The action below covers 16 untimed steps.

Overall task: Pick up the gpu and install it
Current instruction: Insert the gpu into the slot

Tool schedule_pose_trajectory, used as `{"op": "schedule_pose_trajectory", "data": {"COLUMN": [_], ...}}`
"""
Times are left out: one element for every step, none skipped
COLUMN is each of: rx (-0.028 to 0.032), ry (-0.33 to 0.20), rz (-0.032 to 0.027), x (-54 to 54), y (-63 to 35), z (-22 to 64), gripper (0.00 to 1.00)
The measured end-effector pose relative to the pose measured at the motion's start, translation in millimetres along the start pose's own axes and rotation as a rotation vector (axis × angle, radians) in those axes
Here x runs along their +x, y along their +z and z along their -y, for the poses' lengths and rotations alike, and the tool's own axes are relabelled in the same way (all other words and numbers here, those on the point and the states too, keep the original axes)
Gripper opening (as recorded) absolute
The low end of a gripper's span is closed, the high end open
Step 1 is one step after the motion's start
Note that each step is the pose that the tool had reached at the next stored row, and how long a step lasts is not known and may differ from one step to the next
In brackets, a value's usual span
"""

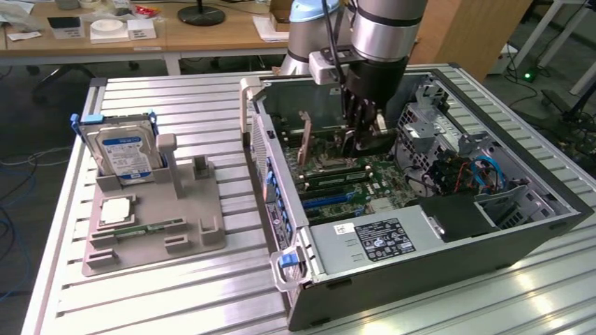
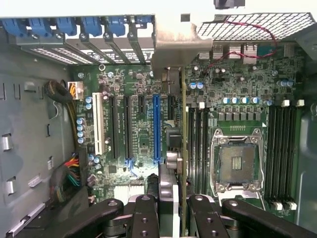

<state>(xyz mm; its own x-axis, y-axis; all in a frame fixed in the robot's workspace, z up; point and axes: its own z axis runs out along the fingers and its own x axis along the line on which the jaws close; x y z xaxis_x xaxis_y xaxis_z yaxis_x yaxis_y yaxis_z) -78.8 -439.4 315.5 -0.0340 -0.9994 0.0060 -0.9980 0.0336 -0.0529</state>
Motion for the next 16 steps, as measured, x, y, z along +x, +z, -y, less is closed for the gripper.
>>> {"op": "schedule_pose_trajectory", "data": {"rx": [-0.0001, -0.0001, 0.0000, 0.0001, 0.0002, 0.0000, -0.0001, -0.0001, -0.0001, -0.0001, -0.0002, -0.0002, -0.0002, -0.0002, -0.0003, -0.0002], "ry": [0.000, 0.001, 0.002, 0.002, 0.003, 0.005, 0.007, 0.009, 0.011, 0.012, 0.014, 0.016, 0.018, 0.022, 0.025, 0.028], "rz": [-0.0002, -0.0002, -0.0002, -0.0006, -0.0013, -0.0016, -0.0018, -0.0020, -0.0020, -0.0020, -0.0021, -0.0023, -0.0024, -0.0025, -0.0027, -0.0029], "x": [0.6, 2.5, 4.2, 5.1, 5.2, 5.3, 5.4, 5.5, 5.4, 5.4, 5.4, 5.5, 5.5, 5.5, 5.5, 5.5], "y": [0.0, 0.1, 0.2, 0.3, 0.6, 1.0, 1.2, 1.5, 2.0, 2.8, 4.3, 6.0, 7.5, 9.2, 11.1, 12.9], "z": [0.0, 0.0, 0.1, 0.1, 0.0, -0.9, -1.9, -3.3, -4.3, -4.7, -5.3, -6.2, -7.0, -7.4, -7.8, -8.5], "gripper": [0.28, 0.28, 0.28, 0.28, 0.28, 0.28, 0.28, 0.28, 0.28, 0.28, 0.28, 0.28, 0.28, 0.28, 0.28, 0.28]}}
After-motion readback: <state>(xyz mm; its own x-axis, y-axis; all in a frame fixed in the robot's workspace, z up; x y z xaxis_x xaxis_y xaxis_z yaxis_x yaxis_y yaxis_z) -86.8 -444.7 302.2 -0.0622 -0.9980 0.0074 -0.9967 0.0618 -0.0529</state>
